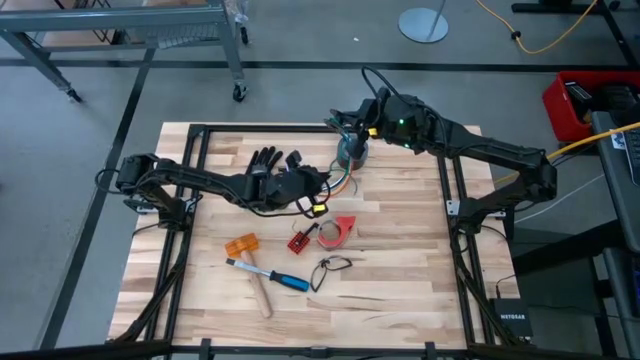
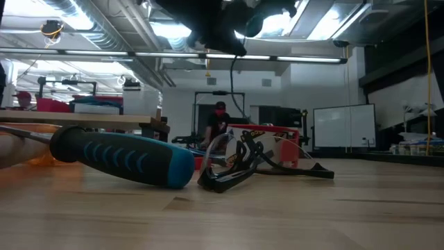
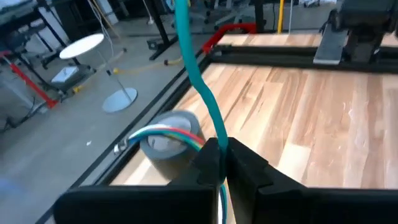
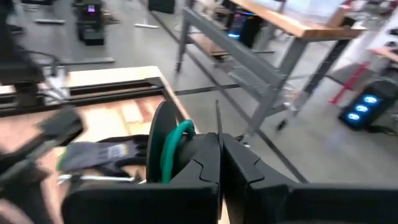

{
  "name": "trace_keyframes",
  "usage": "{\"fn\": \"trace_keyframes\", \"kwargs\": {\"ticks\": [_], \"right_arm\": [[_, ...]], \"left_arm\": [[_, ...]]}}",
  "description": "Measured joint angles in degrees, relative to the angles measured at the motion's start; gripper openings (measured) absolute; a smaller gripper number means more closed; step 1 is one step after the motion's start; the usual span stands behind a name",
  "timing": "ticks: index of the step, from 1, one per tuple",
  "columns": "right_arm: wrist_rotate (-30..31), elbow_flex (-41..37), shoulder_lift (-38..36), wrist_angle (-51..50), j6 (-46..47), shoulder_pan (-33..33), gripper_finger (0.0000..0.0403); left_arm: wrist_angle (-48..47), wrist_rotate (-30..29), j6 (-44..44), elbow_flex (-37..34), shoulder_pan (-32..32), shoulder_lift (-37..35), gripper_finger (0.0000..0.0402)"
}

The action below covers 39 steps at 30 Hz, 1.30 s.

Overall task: Coil cords
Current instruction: Coil the wire onto the spool

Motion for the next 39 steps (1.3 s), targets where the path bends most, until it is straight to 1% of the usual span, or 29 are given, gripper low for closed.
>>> {"fn": "trace_keyframes", "kwargs": {"ticks": [5,9,11,16,18,24,31,35,39], "right_arm": [[-7.13,0.0,-1.04,-2.84,0.37,0.01,0.0001],[-9.32,0.0,-1.5,-4.44,0.47,0.06,0.0001],[-10.53,0.0,-1.56,-4.17,1.17,0.13,0.0001],[-17.05,0.0,-1.56,-4.2,1.6,0.11,0.0001],[-18.54,0.0,-1.56,-5.52,1.56,0.13,0.0001],[-18.73,0.0,-1.53,-15.09,0.84,0.11,0.0001],[-18.68,-0.13,-1.1,-22.88,0.42,0.13,0.0001],[-18.29,-2.16,-0.55,-23.47,0.42,0.17,0.0001],[-16.8,-5.07,0.85,-23.6,0.29,0.17,0.0001]], "left_arm": [[-5.25,-0.18,-3.13,0.02,1.67,0.0,0.0004],[-8.94,-0.17,-6.41,0.02,3.32,0.0,0.0004],[-9.34,-0.2,-7.7,0.02,4.01,0.0,0.0003],[-10.13,-0.16,-7.87,0.04,5.58,0.0,0.0003],[-11.54,-0.16,-8.44,0.04,6.2,-0.01,0.0003],[-16.76,0.55,-11.87,0.04,6.78,-0.05,0.0002],[-17.18,4.18,-13.67,0.04,9.04,-0.05,0.0002],[-16.8,8.98,-16.27,0.04,10.96,-0.05,0.0002],[-14.08,16.31,-18.94,0.04,12.82,-0.05,0.0002]]}}
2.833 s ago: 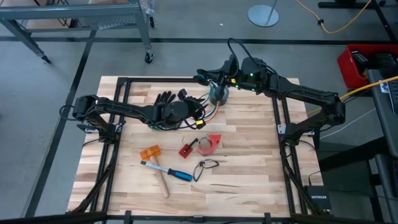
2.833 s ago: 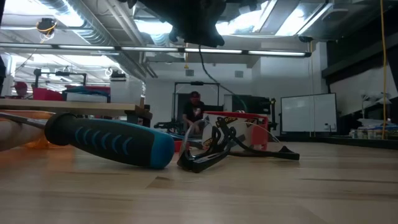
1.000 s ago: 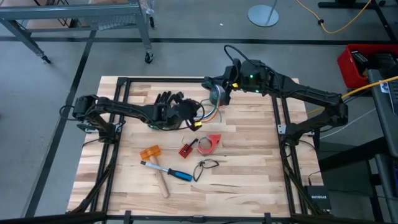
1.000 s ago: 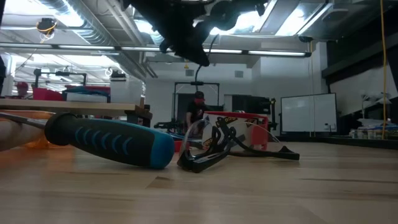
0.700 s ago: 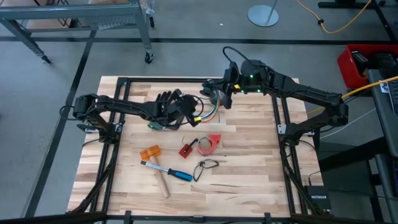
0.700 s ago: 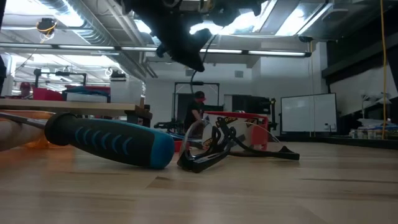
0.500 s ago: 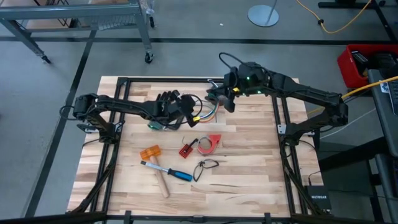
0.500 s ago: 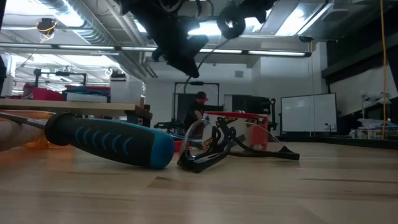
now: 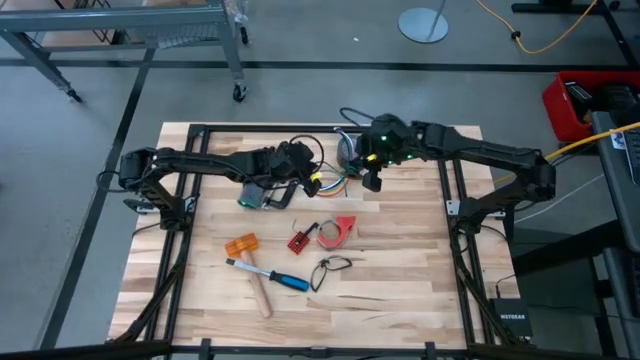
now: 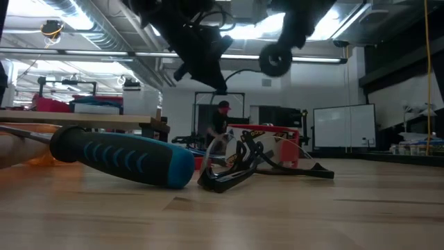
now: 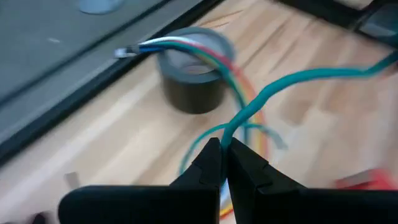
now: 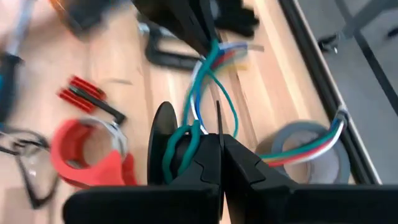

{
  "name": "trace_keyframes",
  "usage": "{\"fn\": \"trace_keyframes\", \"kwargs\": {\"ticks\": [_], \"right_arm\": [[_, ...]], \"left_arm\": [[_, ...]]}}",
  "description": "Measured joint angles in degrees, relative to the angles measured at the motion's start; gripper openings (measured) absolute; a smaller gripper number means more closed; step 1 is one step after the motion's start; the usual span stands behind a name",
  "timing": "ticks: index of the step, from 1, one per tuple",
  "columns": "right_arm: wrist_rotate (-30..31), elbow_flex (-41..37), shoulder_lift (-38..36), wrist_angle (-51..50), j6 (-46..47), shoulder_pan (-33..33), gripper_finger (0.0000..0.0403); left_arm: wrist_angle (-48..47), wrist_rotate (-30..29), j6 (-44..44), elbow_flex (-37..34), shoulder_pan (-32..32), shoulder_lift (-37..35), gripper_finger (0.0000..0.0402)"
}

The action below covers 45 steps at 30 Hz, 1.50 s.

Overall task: Coil cords
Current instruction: Coil the wire onto the spool

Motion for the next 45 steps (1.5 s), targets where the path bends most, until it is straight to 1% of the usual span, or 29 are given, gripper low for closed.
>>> {"fn": "trace_keyframes", "kwargs": {"ticks": [3,8,10,14,16,19,25,31,36,39,45], "right_arm": [[1.93,-2.08,1.36,0.64,0.03,0.0,0.0001],[5.98,-3.71,4.4,2.18,0.31,0.0,0.0001],[7.43,-3.91,5.63,3.86,1.36,0.0,0.0001],[10.63,-3.92,7.97,6.88,1.85,0.0,0.0001],[12.54,-3.92,9.07,8.74,3.53,0.02,0.0001],[13.58,-3.92,10.59,12.02,5.84,0.0,0.0001],[13.09,-3.92,12.69,20.28,10.27,0.0,0.0001],[13.45,-3.92,12.79,28.7,13.31,-0.07,0.0001],[13.19,-3.92,12.79,29.04,13.37,-0.06,0.0001],[13.11,-3.92,12.79,28.84,13.43,-0.07,0.0001],[13.24,-3.91,12.79,28.85,13.45,-0.53,0.0001]], "left_arm": [[2.42,5.71,-2.53,0.0,1.48,0.0,0.0002],[6.31,12.68,-6.77,0.0,3.2,0.0,0.0001],[7.26,14.37,-8.22,0.0,3.51,0.0,0.0001],[7.13,15.63,-10.66,0.0,4.11,0.0,0.0001],[7.15,16.53,-11.76,0.0,4.14,0.0,0.0001],[7.21,16.87,-12.96,0.0,4.14,0.0,0.0],[9.12,17.03,-14.07,0.0,3.66,0.0,0.0],[12.31,17.6,-14.32,0.0,2.24,0.0,0.0],[12.18,15.81,-13.89,0.0,1.74,-0.31,0.0],[12.26,15.14,-10.65,0.0,1.74,-0.35,0.0],[13.0,8.36,-5.13,0.0,0.54,-0.35,0.0]]}}
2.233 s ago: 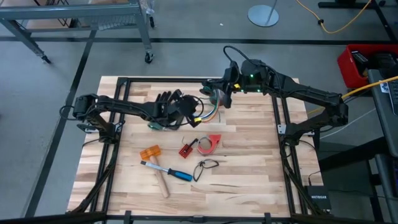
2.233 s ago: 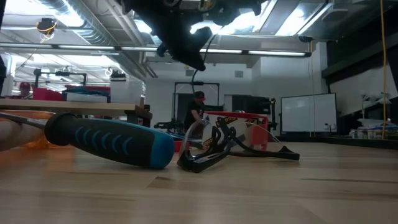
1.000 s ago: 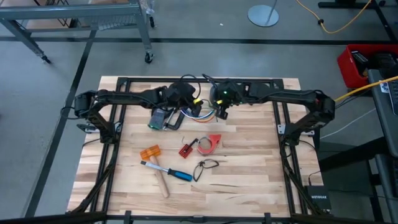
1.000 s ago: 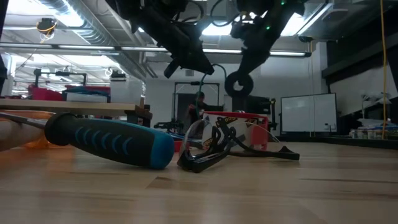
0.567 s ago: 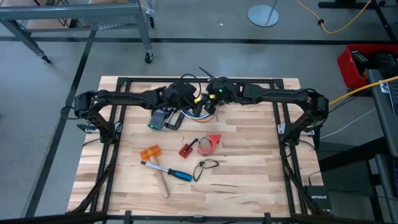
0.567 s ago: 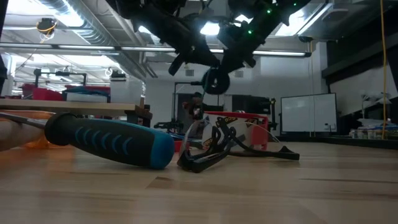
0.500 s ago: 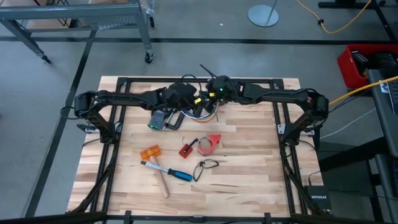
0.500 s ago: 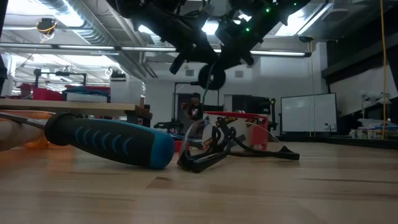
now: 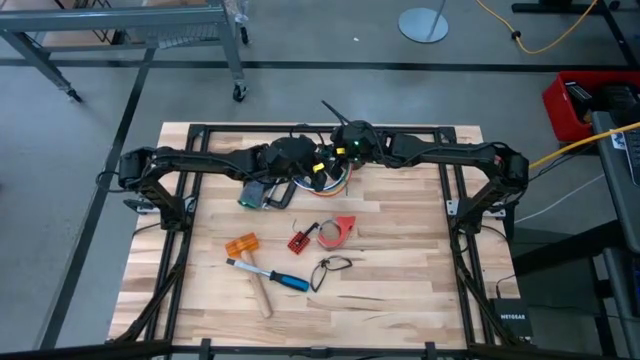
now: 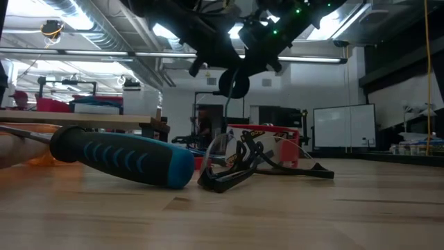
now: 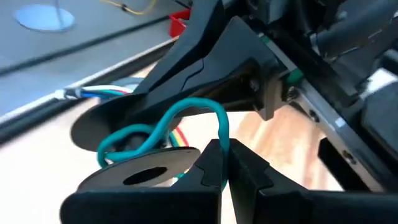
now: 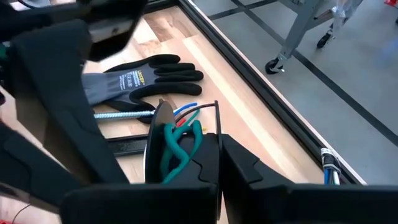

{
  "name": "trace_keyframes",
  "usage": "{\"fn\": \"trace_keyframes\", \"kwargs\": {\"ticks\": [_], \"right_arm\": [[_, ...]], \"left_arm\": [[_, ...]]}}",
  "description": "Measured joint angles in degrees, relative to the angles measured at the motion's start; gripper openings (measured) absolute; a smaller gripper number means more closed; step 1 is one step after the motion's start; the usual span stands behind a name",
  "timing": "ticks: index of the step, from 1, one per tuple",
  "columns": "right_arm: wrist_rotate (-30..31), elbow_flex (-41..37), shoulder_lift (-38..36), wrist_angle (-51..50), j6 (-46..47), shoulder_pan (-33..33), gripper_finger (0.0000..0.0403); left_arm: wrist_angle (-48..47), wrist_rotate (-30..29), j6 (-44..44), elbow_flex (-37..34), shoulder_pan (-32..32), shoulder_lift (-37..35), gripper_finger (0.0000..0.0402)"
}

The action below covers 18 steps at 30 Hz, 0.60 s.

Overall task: Coil cords
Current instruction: Coil the wire onto the spool

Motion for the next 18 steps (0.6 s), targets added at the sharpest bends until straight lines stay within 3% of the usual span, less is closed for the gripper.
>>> {"fn": "trace_keyframes", "kwargs": {"ticks": [4,18], "right_arm": [[0.06,0.02,-0.02,-0.64,-0.01,-0.4,0.0001],[-2.77,0.04,-0.11,0.22,1.82,-2.55,0.0001]], "left_arm": [[-0.17,-3.51,3.43,0.0,-0.94,0.0,0.0],[0.96,-5.47,9.77,-0.01,-4.87,-0.11,0.0]]}}
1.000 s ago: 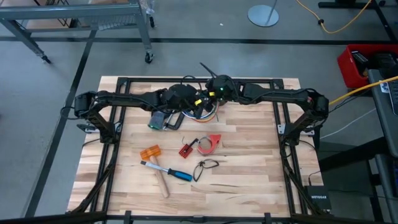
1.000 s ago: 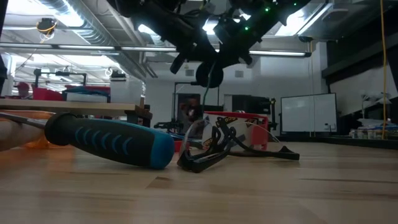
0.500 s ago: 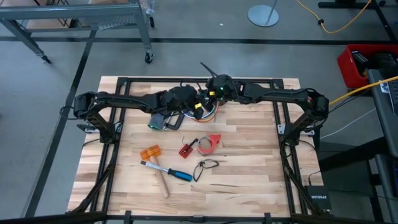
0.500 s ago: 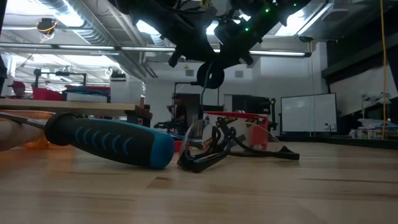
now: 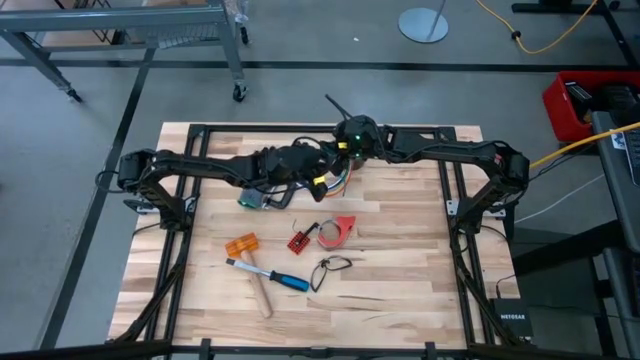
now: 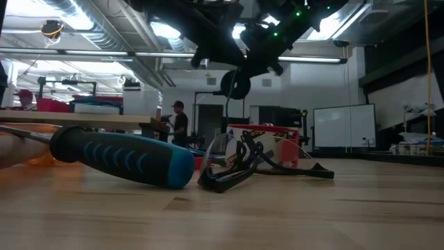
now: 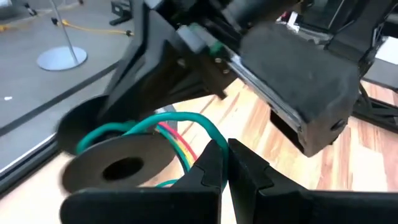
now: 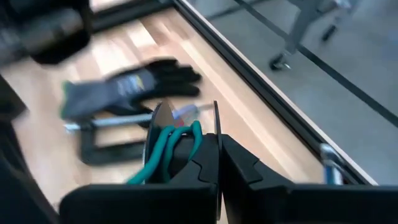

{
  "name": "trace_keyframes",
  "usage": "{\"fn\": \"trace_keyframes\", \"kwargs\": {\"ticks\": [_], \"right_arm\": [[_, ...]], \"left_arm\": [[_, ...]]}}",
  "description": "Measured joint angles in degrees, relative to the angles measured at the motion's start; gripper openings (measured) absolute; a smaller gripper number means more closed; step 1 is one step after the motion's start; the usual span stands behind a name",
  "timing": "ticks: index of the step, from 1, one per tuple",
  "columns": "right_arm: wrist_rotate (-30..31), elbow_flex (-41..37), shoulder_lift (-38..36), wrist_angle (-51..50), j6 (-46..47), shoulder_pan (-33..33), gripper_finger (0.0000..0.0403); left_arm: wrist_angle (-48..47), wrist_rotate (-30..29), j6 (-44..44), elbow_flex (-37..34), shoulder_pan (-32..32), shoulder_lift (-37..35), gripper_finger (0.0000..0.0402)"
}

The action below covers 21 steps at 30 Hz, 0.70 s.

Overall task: Coil cords
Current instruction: Coil the wire onto the spool

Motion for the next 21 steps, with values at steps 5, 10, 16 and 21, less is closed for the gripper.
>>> {"fn": "trace_keyframes", "kwargs": {"ticks": [5,10,16,21], "right_arm": [[-5.31,0.01,0.0,7.04,1.01,-0.03,0.0001],[-6.97,2.19,0.0,7.29,-0.24,-1.02,0.0001],[-13.97,4.11,-0.29,7.44,0.05,-3.43,0.0001],[-19.55,5.69,-0.44,7.42,0.91,-4.09,0.0001]], "left_arm": [[0.84,-4.27,1.53,-0.01,-1.66,-0.07,0.0],[0.52,-13.8,6.37,-0.01,-4.88,-0.07,0.0],[0.55,-30.49,17.22,-0.01,-9.63,-0.07,0.0],[0.51,-33.13,20.49,0.01,-10.67,-0.09,0.0011]]}}
